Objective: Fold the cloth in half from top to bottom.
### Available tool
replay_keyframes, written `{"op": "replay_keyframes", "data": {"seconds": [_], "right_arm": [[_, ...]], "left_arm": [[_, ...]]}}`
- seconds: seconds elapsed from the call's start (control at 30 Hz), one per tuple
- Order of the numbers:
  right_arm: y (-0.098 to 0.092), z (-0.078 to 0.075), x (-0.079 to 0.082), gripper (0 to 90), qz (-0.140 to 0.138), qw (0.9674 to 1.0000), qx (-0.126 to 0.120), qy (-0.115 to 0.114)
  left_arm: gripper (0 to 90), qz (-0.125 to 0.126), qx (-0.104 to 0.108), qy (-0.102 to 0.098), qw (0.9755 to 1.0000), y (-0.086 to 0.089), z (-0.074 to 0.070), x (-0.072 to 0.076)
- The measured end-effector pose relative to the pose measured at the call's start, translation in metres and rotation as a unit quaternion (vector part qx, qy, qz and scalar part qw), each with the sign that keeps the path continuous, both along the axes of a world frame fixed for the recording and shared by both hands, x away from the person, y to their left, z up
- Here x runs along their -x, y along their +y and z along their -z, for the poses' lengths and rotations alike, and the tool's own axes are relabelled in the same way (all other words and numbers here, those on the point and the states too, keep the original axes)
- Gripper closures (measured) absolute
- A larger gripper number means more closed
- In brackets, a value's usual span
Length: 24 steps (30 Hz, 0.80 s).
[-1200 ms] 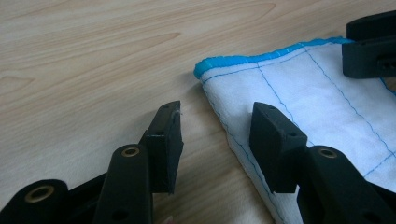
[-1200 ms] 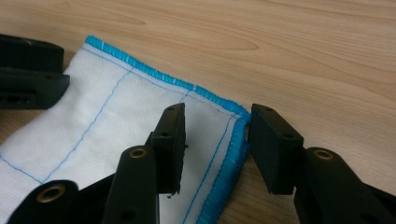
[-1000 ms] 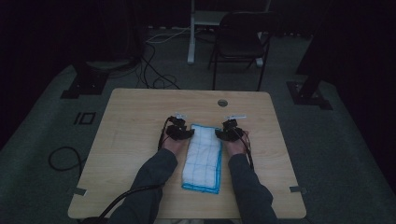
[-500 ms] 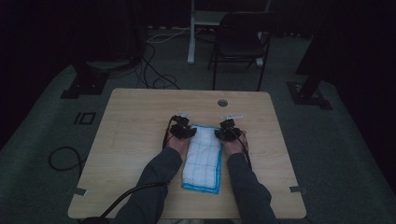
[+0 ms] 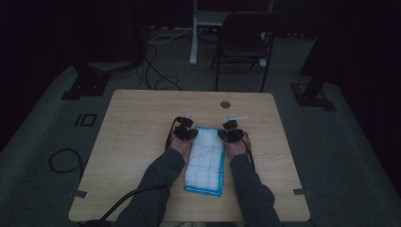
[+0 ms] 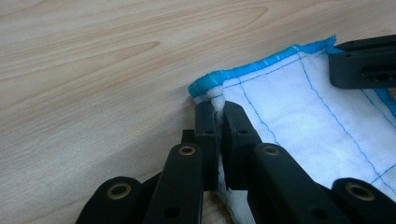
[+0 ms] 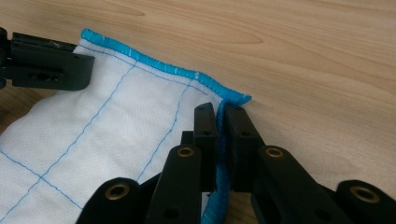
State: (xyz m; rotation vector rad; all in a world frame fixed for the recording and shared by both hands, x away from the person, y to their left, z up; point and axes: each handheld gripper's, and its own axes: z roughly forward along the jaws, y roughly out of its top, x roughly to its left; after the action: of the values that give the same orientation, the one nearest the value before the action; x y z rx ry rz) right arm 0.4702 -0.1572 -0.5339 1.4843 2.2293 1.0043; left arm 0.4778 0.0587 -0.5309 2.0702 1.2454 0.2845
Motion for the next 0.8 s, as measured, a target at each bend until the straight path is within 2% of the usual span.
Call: {"op": "replay_keyframes", "data": {"seconds": [0.53,0.8], "right_arm": [[0.003,-0.024,0.001,85.6,-0.015,0.9991,0.000,-0.041],[0.002,-0.036,0.003,85.5,-0.019,0.9982,0.000,-0.058]], "left_arm": [[87.3,0.005,0.020,-0.034,0.9992,0.009,-0.023,0.002],[87.3,0.007,0.038,-0.048,0.9981,0.012,-0.034,0.004]]}}
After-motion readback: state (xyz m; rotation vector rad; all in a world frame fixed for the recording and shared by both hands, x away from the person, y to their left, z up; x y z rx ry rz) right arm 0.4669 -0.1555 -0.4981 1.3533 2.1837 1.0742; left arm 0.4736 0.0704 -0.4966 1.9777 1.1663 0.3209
